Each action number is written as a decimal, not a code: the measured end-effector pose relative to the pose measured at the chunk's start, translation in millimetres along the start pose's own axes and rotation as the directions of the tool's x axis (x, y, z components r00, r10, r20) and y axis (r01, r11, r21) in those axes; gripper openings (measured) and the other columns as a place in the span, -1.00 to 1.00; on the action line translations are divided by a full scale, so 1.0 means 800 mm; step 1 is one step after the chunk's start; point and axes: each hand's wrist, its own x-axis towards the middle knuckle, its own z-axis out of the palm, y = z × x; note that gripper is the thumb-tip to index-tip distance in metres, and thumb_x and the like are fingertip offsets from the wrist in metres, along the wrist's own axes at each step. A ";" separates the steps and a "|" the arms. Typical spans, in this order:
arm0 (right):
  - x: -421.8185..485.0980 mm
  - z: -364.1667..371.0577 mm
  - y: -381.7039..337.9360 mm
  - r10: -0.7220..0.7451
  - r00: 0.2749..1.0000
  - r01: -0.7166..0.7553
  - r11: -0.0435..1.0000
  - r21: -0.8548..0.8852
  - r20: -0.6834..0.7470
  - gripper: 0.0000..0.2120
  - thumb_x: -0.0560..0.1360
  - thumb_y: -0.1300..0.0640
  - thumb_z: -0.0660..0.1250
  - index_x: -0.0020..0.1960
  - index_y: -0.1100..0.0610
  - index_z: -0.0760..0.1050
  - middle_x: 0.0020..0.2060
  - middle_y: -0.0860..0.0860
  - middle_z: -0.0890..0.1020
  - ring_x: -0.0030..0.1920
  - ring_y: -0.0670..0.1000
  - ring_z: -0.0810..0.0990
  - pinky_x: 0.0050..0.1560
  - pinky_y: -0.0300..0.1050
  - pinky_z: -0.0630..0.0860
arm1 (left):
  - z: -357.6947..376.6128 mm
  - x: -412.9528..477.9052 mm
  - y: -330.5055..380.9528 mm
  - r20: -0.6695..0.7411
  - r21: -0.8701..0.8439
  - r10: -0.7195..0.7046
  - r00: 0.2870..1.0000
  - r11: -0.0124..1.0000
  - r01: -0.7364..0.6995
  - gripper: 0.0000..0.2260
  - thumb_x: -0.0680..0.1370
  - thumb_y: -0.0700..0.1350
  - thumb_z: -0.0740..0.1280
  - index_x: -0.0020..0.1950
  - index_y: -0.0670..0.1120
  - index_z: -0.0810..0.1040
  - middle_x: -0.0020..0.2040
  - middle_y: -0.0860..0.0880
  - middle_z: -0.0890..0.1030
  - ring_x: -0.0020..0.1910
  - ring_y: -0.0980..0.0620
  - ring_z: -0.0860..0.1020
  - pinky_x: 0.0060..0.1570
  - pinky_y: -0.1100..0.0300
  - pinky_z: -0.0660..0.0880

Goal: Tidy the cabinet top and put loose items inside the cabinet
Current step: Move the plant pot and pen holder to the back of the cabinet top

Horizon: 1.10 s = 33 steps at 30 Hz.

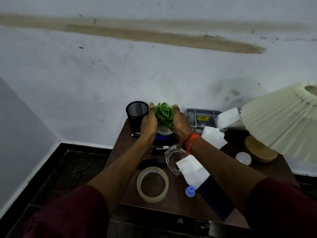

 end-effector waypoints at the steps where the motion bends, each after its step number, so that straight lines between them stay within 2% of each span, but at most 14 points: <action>1: 0.001 0.000 0.000 0.000 1.000 0.000 1.000 -0.006 0.006 -0.37 0.59 -0.22 0.01 0.24 0.34 0.43 0.23 0.27 0.52 0.19 0.25 0.51 0.26 0.21 0.45 | 0.000 0.003 -0.001 0.008 0.008 0.002 1.000 1.000 -0.002 -0.06 0.15 0.60 0.02 0.22 -0.03 0.57 0.16 -0.09 0.63 0.16 -0.10 0.58 0.29 -0.11 0.44; 4: 0.002 0.003 -0.002 0.001 1.000 -0.001 1.000 -0.009 0.011 -0.49 0.58 -0.25 -0.01 0.03 0.15 0.49 0.02 0.10 0.57 0.07 0.13 0.52 0.28 0.16 0.44 | -0.002 0.006 -0.002 0.033 0.040 -0.007 0.999 0.999 0.006 -0.16 0.15 0.59 0.02 0.04 -0.02 0.59 0.08 -0.11 0.66 0.09 -0.12 0.61 0.25 -0.11 0.47; 7: -0.001 0.002 -0.003 0.015 1.000 -0.015 0.997 -0.071 0.007 -0.37 0.59 -0.25 -0.04 0.34 0.22 0.41 0.25 0.16 0.52 0.21 0.15 0.50 0.31 0.11 0.42 | -0.004 0.001 0.002 0.054 0.046 -0.018 0.998 0.999 0.016 -0.30 0.16 0.57 0.04 -0.16 0.02 0.55 0.08 -0.14 0.66 0.11 -0.14 0.61 0.25 -0.15 0.47; 11: -0.015 -0.009 -0.011 -0.025 1.000 0.025 0.990 -0.138 -0.004 -0.37 0.63 -0.16 -0.07 0.34 0.35 0.37 0.32 0.23 0.47 0.31 0.20 0.44 0.30 0.03 0.35 | -0.007 -0.013 0.009 0.059 0.022 -0.005 0.998 1.000 0.004 -0.49 0.28 0.50 0.08 -0.23 0.10 0.50 -0.11 0.00 0.60 0.16 -0.15 0.58 0.30 -0.15 0.43; 14: -0.029 -0.012 -0.016 -0.052 0.999 0.051 0.988 -0.146 -0.005 -0.42 0.63 -0.17 -0.08 0.25 0.23 0.47 -0.04 0.07 0.57 0.12 0.15 0.53 0.15 0.00 0.40 | -0.014 -0.024 0.015 0.073 0.027 0.000 0.997 1.000 -0.002 -0.43 0.24 0.55 0.09 -0.24 0.07 0.48 -0.19 0.03 0.55 0.05 -0.11 0.57 0.30 -0.15 0.42; 16: -0.042 -0.014 -0.020 -0.061 0.998 0.057 0.988 -0.146 -0.026 -0.45 0.61 -0.20 -0.06 0.16 0.17 0.50 -0.17 0.04 0.53 -0.01 0.12 0.52 0.03 -0.05 0.38 | -0.020 -0.036 0.020 0.089 0.013 0.018 0.996 1.000 -0.020 -0.39 0.43 0.46 0.10 -0.02 -0.05 0.56 -0.17 0.03 0.54 0.02 -0.08 0.53 0.31 -0.14 0.42; 18: -0.057 -0.017 -0.025 -0.077 0.997 0.072 0.986 -0.153 -0.025 -0.45 0.61 -0.20 -0.05 0.17 0.18 0.51 -0.05 0.08 0.54 0.03 0.11 0.52 0.03 -0.09 0.35 | -0.028 -0.045 0.023 0.100 -0.005 0.022 0.995 1.000 -0.021 -0.37 0.56 0.33 0.08 0.32 -0.15 0.50 -0.05 0.01 0.54 0.05 -0.04 0.51 0.31 -0.09 0.43; 19: -0.065 -0.018 -0.026 -0.081 0.996 0.077 0.986 -0.150 -0.022 -0.46 0.61 -0.20 -0.04 0.18 0.17 0.51 -0.01 0.08 0.52 0.06 0.10 0.51 0.06 -0.10 0.35 | -0.034 -0.049 0.024 0.102 -0.012 0.030 0.994 1.000 -0.029 -0.40 0.57 0.31 0.07 0.32 -0.13 0.49 -0.04 0.01 0.54 0.04 -0.03 0.52 0.30 -0.06 0.44; 21: -0.083 -0.019 -0.029 -0.075 0.997 0.073 0.989 -0.131 -0.012 -0.49 0.61 -0.20 -0.03 0.18 0.13 0.50 0.00 0.06 0.47 0.07 0.10 0.49 0.14 -0.08 0.40 | -0.045 -0.060 0.027 0.095 -0.007 0.034 0.995 0.999 -0.033 -0.57 0.58 0.29 0.07 0.04 0.00 0.54 -0.13 0.03 0.54 -0.04 -0.03 0.52 0.23 0.01 0.43; 24: -0.110 -0.020 -0.030 -0.056 0.998 0.054 0.994 -0.099 -0.014 -0.46 0.58 -0.24 0.01 0.28 0.14 0.45 0.06 0.06 0.48 0.17 0.17 0.51 0.27 0.11 0.44 | -0.064 -0.077 0.032 0.046 0.017 0.031 0.998 0.999 -0.032 -0.57 0.52 0.37 0.08 -0.24 0.06 0.43 -0.25 0.05 0.50 -0.10 -0.03 0.49 0.14 0.02 0.41; 26: -0.125 -0.016 -0.028 -0.047 0.999 0.046 0.996 -0.076 -0.011 -0.40 0.54 -0.31 0.02 0.34 0.10 0.41 0.12 0.06 0.51 0.20 0.18 0.50 0.31 0.13 0.41 | -0.075 -0.090 0.035 0.043 0.042 0.040 0.998 0.998 -0.042 -0.53 0.48 0.42 0.08 -0.25 0.05 0.44 -0.27 0.05 0.49 -0.14 -0.03 0.48 0.11 0.03 0.39; 29: -0.138 -0.008 -0.021 -0.039 0.999 0.041 0.996 -0.076 0.024 -0.24 0.41 -0.44 -0.02 0.36 0.04 0.41 0.25 0.10 0.50 0.24 0.15 0.47 0.34 0.13 0.37 | -0.091 -0.104 0.039 0.059 0.061 0.035 0.998 0.997 -0.039 -0.26 0.34 0.52 0.04 0.09 -0.05 0.55 -0.13 0.02 0.56 -0.04 -0.05 0.55 0.23 -0.04 0.44; 31: -0.140 -0.004 -0.016 -0.021 1.000 0.022 0.998 -0.061 0.024 -0.17 0.34 -0.47 -0.03 0.36 0.06 0.41 0.32 0.12 0.47 0.30 0.18 0.44 0.34 0.18 0.37 | -0.096 -0.109 0.041 0.060 0.057 0.049 0.997 0.997 -0.053 -0.39 0.40 0.49 0.03 -0.06 0.00 0.52 -0.15 0.03 0.54 -0.02 -0.07 0.52 0.21 -0.05 0.44; 33: -0.145 0.001 -0.013 -0.005 1.000 0.007 0.998 -0.068 0.026 -0.18 0.31 -0.49 -0.03 0.31 0.03 0.45 0.22 0.10 0.52 0.27 0.20 0.46 0.33 0.20 0.38 | -0.101 -0.116 0.046 0.043 0.069 0.055 0.998 0.996 -0.058 -0.48 0.44 0.46 0.03 -0.15 0.05 0.48 -0.19 0.04 0.53 -0.04 -0.08 0.51 0.21 -0.06 0.44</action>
